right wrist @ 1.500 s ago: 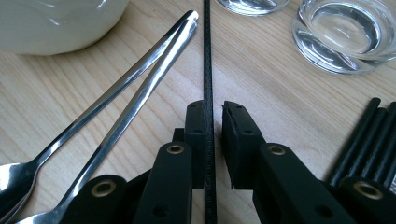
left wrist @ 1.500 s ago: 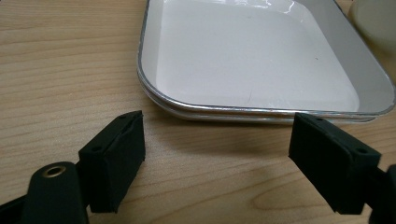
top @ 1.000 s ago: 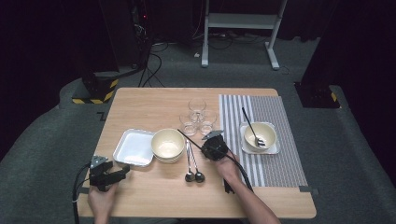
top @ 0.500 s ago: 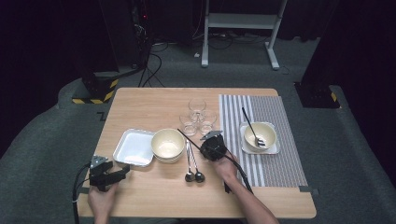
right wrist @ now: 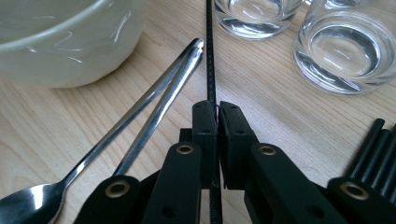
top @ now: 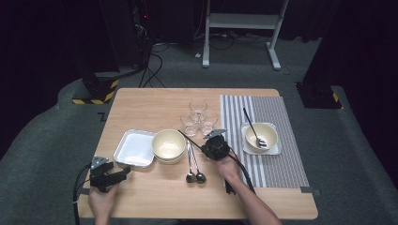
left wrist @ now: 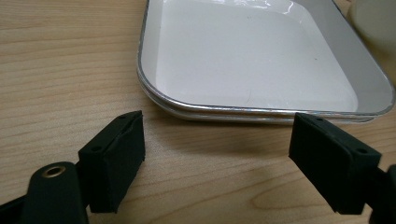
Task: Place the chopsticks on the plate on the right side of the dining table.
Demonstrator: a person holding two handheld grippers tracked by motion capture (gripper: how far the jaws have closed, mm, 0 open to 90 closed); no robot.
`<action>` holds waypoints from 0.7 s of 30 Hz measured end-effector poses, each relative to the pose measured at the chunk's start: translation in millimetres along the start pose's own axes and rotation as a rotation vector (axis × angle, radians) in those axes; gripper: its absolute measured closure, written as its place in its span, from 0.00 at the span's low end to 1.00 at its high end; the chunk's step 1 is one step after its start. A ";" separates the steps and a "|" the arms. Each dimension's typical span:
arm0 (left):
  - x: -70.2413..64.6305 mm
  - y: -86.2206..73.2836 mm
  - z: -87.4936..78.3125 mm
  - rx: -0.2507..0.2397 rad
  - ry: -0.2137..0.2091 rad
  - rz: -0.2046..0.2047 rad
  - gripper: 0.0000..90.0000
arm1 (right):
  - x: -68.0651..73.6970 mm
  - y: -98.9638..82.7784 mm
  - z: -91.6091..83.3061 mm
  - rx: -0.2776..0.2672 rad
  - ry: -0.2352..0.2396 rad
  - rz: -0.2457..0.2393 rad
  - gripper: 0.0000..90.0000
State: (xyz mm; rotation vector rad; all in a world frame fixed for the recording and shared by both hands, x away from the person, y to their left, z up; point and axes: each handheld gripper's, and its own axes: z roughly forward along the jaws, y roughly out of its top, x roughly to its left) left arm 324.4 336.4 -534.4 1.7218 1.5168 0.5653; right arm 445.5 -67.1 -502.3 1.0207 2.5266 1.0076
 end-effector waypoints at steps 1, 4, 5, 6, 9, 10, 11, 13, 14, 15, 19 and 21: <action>0.1 0.0 0.0 0.000 -0.001 -0.001 0.21 | 0.0 0.0 0.0 0.000 0.000 0.000 0.95; 0.2 -0.1 -0.1 0.000 -0.003 -0.004 0.21 | -1.6 -0.3 -5.9 -0.005 0.001 0.002 0.95; 0.2 -0.1 -0.1 -0.001 -0.003 -0.005 0.21 | -2.3 -0.5 -7.0 -0.010 0.001 -0.001 0.96; 0.3 -0.1 -0.1 -0.001 -0.003 -0.006 0.21 | -2.8 -0.6 -8.1 -0.013 0.002 0.001 0.95; 0.4 -0.1 -0.1 -0.001 -0.004 -0.005 0.21 | -3.6 -2.0 -11.7 -0.019 0.000 -0.008 0.95; 0.4 -0.1 -0.1 -0.001 -0.004 -0.005 0.21 | -3.7 -2.5 -12.6 -0.020 0.001 -0.008 0.95; 0.4 -0.1 -0.1 -0.001 -0.004 -0.005 0.21 | -3.8 -3.4 -13.8 -0.023 0.000 -0.008 0.95; 0.2 -0.2 -0.1 -0.001 -0.004 -0.007 0.21 | -4.1 -4.9 -15.9 -0.024 0.002 -0.008 0.95; 0.2 -0.2 -0.1 -0.002 -0.004 -0.007 0.21 | -4.5 -5.3 -16.6 -0.026 0.003 -0.014 0.96; 0.2 -0.2 -0.1 -0.002 -0.003 -0.007 0.21 | -4.3 -5.8 -17.3 -0.026 0.003 -0.011 0.96; 0.4 -0.1 -0.1 -0.001 -0.004 -0.006 0.21 | -4.7 -6.8 -20.2 -0.035 0.007 -0.014 0.96; 0.4 -0.2 -0.1 -0.002 -0.004 -0.006 0.21 | -4.2 -7.5 -22.7 -0.041 0.014 -0.019 0.95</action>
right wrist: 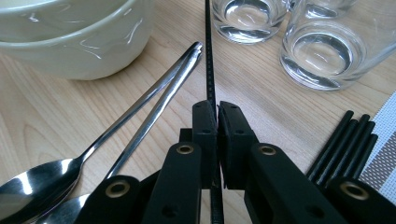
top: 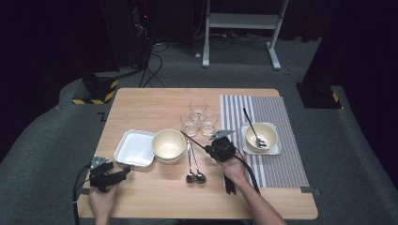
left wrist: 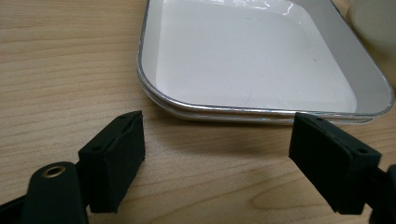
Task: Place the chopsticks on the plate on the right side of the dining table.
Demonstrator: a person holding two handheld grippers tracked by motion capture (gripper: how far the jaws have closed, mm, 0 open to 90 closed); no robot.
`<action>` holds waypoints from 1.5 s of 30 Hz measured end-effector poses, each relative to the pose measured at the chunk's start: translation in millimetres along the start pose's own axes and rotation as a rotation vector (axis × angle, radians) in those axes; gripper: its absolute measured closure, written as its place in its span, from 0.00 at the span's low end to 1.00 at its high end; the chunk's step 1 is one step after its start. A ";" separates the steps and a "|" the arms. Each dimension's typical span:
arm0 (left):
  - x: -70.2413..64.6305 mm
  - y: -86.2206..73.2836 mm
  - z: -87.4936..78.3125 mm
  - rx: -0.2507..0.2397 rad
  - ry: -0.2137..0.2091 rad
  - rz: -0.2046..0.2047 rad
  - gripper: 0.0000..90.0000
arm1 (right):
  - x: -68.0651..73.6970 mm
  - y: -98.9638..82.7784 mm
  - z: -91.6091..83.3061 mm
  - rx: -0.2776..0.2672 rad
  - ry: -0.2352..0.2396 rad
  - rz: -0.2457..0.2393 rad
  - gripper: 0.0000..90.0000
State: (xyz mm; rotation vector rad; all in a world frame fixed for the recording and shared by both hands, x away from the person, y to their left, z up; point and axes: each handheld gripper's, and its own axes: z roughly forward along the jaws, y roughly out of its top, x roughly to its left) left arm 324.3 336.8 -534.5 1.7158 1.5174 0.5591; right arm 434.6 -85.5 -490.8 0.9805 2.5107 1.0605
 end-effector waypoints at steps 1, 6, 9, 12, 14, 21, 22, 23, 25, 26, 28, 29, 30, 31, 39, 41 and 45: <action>0.1 0.0 0.0 -0.001 -0.001 -0.001 0.21 | 0.6 -0.6 -2.7 -0.005 0.001 -0.007 0.96; 0.1 -0.1 0.0 -0.001 -0.001 -0.001 0.21 | 0.3 -4.7 -10.7 -0.014 0.008 -0.011 0.96; 0.1 -0.1 0.0 -0.001 -0.001 -0.001 0.21 | -0.2 -8.0 -14.9 -0.018 0.008 -0.015 0.96; 0.0 0.0 0.0 0.000 0.000 0.000 0.21 | -1.8 -11.2 -19.9 -0.025 0.007 -0.018 0.95; 0.0 0.0 0.0 0.000 0.000 0.000 0.21 | -2.9 -13.5 -23.5 -0.027 0.004 -0.022 0.95; -0.5 0.1 0.3 0.000 0.002 0.009 0.20 | -6.5 -24.3 -38.4 -0.034 -0.009 -0.034 0.95; -0.9 0.1 0.4 0.002 0.003 0.012 0.20 | -9.9 -28.5 -44.5 -0.040 -0.016 -0.037 0.95; -0.9 0.1 0.4 0.002 0.003 0.012 0.20 | -11.3 -29.9 -46.8 -0.045 -0.017 -0.033 0.95; -0.4 0.0 0.2 0.000 0.002 0.008 0.20 | -14.8 -33.9 -52.4 -0.058 -0.021 -0.024 0.95; -0.3 0.0 0.2 0.000 0.001 0.006 0.20 | -16.2 -35.7 -54.8 -0.063 -0.022 -0.020 0.95; -0.3 0.0 -0.1 0.001 0.001 0.002 0.21 | -18.0 -38.7 -58.8 -0.065 -0.025 -0.018 0.95; -0.1 -0.1 -0.1 0.000 0.001 0.000 0.20 | -18.5 -39.7 -60.1 -0.067 -0.025 -0.017 0.95; 0.1 -0.1 0.0 -0.001 -0.002 -0.002 0.21 | -19.2 -40.9 -62.0 -0.066 -0.025 -0.015 0.95; 0.1 -0.1 0.0 -0.001 -0.002 -0.002 0.20 | -19.2 -40.9 -62.0 -0.066 -0.025 -0.015 0.95; -0.3 -0.1 0.0 0.001 0.001 0.003 0.20 | -27.1 -48.8 -79.7 -0.097 -0.045 -0.004 0.95; -0.4 0.0 0.2 0.000 0.002 0.006 0.20 | -30.4 -50.9 -85.4 -0.112 -0.050 0.005 0.95; -0.5 -0.1 0.1 0.000 0.000 0.002 0.20 | -37.1 -54.6 -93.4 -0.119 -0.065 0.021 0.95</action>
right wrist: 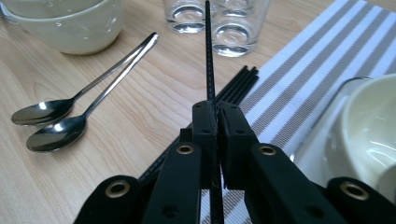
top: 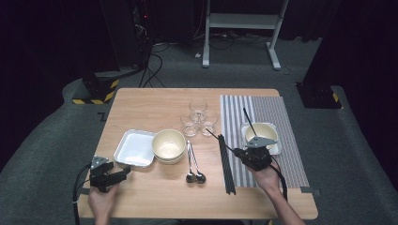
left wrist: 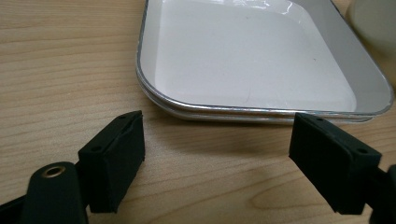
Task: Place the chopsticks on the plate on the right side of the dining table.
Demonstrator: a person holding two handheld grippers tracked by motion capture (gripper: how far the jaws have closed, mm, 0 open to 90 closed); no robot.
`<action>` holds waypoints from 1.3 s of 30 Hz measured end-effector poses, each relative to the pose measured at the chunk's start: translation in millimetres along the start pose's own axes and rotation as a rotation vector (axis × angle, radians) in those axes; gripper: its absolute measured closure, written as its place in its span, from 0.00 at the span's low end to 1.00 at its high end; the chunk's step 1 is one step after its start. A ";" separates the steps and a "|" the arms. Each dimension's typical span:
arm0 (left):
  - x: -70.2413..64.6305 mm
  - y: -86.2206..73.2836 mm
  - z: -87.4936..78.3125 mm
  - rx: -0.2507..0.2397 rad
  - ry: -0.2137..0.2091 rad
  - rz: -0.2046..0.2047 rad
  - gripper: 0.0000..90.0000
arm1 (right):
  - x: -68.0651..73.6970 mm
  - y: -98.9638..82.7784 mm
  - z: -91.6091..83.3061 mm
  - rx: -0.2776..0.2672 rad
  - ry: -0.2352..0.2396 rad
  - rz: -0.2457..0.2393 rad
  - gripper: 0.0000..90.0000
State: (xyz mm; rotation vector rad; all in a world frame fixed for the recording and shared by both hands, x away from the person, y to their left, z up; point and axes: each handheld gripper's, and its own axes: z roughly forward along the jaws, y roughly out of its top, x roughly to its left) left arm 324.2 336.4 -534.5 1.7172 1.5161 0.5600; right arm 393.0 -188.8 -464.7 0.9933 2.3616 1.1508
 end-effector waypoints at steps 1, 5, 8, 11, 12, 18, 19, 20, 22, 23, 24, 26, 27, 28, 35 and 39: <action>0.2 0.1 -0.1 0.001 0.000 0.001 0.20 | -2.1 -0.8 -2.0 -0.004 -0.005 0.004 0.95; 1.0 0.0 -0.2 -0.002 -0.006 -0.005 0.21 | -5.9 -2.0 -6.2 -0.015 -0.013 0.012 0.95; 0.6 0.0 -0.1 -0.001 -0.003 -0.004 0.21 | -8.1 -1.5 -9.5 -0.027 -0.014 0.016 0.95; 0.7 0.0 -0.1 -0.002 -0.003 -0.004 0.21 | -9.0 -0.4 -12.4 -0.033 -0.018 0.012 0.95; 0.7 0.0 -0.1 -0.002 -0.003 -0.004 0.21 | -9.0 -0.4 -12.4 -0.033 -0.018 0.012 0.95; 0.6 0.0 -0.1 -0.002 -0.002 -0.005 0.21 | -14.4 3.6 -21.1 -0.039 -0.023 0.009 0.95; 0.5 0.0 -0.1 -0.001 -0.001 -0.004 0.21 | -15.2 4.0 -21.8 -0.039 -0.023 0.009 0.95; 0.5 0.0 -0.1 -0.001 -0.001 -0.004 0.21 | -16.1 4.6 -22.8 -0.040 -0.026 0.010 0.95; 0.4 0.0 -0.1 -0.001 -0.001 -0.003 0.21 | -17.5 5.2 -23.9 -0.043 -0.029 0.011 0.95; 0.5 0.0 -0.1 -0.001 -0.001 -0.003 0.21 | -18.7 5.6 -24.8 -0.043 -0.031 0.014 0.95; 0.5 0.0 -0.1 -0.001 -0.001 -0.004 0.21 | -21.6 6.0 -26.5 -0.046 -0.032 0.023 0.95; 0.4 0.0 -0.1 -0.001 0.000 -0.003 0.21 | -24.6 6.2 -28.0 -0.051 -0.037 0.030 0.95; 0.1 0.0 -0.1 -0.001 0.001 -0.004 0.21 | -26.3 6.3 -28.3 -0.054 -0.040 0.036 0.95; 0.1 0.0 -0.1 -0.001 0.002 -0.004 0.21 | -27.9 6.7 -28.3 -0.056 -0.036 0.048 0.95; 0.2 0.1 -0.2 0.001 0.002 -0.001 0.21 | -32.7 11.0 -23.1 -0.060 -0.041 0.057 0.95; 0.0 0.0 -0.1 0.001 0.002 -0.002 0.21 | -33.6 13.2 -24.2 -0.067 -0.043 0.052 0.95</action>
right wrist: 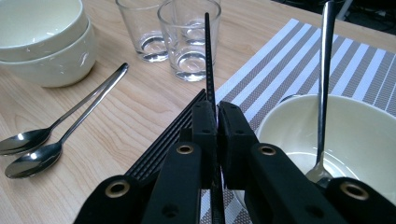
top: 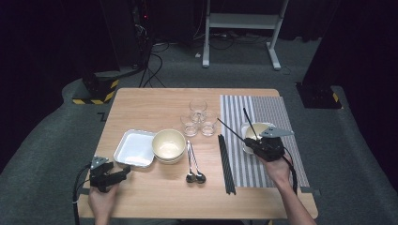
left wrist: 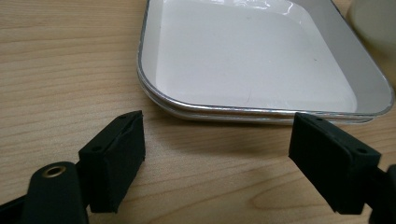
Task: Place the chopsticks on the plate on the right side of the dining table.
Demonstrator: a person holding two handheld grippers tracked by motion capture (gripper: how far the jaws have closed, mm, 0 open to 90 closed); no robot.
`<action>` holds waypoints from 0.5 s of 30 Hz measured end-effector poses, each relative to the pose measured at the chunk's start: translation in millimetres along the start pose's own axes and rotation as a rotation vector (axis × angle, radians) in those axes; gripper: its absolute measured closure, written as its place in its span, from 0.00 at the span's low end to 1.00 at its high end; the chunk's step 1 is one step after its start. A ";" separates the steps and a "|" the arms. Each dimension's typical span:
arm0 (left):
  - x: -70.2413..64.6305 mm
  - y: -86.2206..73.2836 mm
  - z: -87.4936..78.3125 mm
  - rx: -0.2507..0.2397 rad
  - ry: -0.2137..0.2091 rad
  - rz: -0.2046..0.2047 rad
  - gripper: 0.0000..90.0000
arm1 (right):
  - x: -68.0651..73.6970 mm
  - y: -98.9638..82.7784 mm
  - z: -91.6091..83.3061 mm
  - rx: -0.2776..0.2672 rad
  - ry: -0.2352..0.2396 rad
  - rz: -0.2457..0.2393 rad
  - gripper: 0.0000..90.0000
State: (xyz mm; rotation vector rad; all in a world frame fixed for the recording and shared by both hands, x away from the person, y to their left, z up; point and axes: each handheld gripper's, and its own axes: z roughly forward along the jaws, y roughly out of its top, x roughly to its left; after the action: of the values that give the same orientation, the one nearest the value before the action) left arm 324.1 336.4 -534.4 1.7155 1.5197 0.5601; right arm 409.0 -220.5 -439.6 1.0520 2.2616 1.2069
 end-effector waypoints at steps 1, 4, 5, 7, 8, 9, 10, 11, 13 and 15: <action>0.0 0.0 0.0 0.000 0.001 0.002 0.21 | -0.5 0.4 -0.9 -0.003 0.001 0.000 0.95; 0.0 0.0 0.0 0.000 0.002 0.003 0.21 | -4.6 0.5 -4.5 -0.011 -0.007 0.010 0.95; -0.1 0.0 0.1 0.000 0.002 0.003 0.21 | -5.8 0.4 -5.1 -0.014 -0.008 0.012 0.95; -0.2 0.0 0.1 0.000 0.003 0.003 0.21 | -7.6 0.4 -6.3 -0.016 -0.013 0.018 0.95; -0.1 0.0 0.1 0.000 0.002 0.003 0.21 | -10.2 0.6 -7.9 -0.018 -0.020 0.022 0.95; 0.0 0.0 0.0 0.000 0.001 0.003 0.21 | -10.2 0.6 -7.9 -0.018 -0.020 0.022 0.95; 0.1 0.0 -0.1 0.000 0.001 0.002 0.21 | -12.5 1.0 -9.4 -0.021 -0.026 0.025 0.95; 0.1 0.0 -0.1 0.000 0.001 0.002 0.21 | -13.5 1.2 -10.0 -0.024 -0.026 0.026 0.95; -0.1 0.0 0.0 0.001 0.001 0.001 0.21 | -16.4 1.9 -12.2 -0.028 -0.034 0.032 0.95; 0.0 0.0 0.0 0.000 0.001 0.002 0.21 | -19.3 2.7 -14.2 -0.035 -0.038 0.038 0.95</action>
State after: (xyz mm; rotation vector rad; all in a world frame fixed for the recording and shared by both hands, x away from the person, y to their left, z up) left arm 324.1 336.5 -534.4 1.7176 1.5190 0.5623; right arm 414.0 -242.0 -429.8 1.1005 2.1933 1.2265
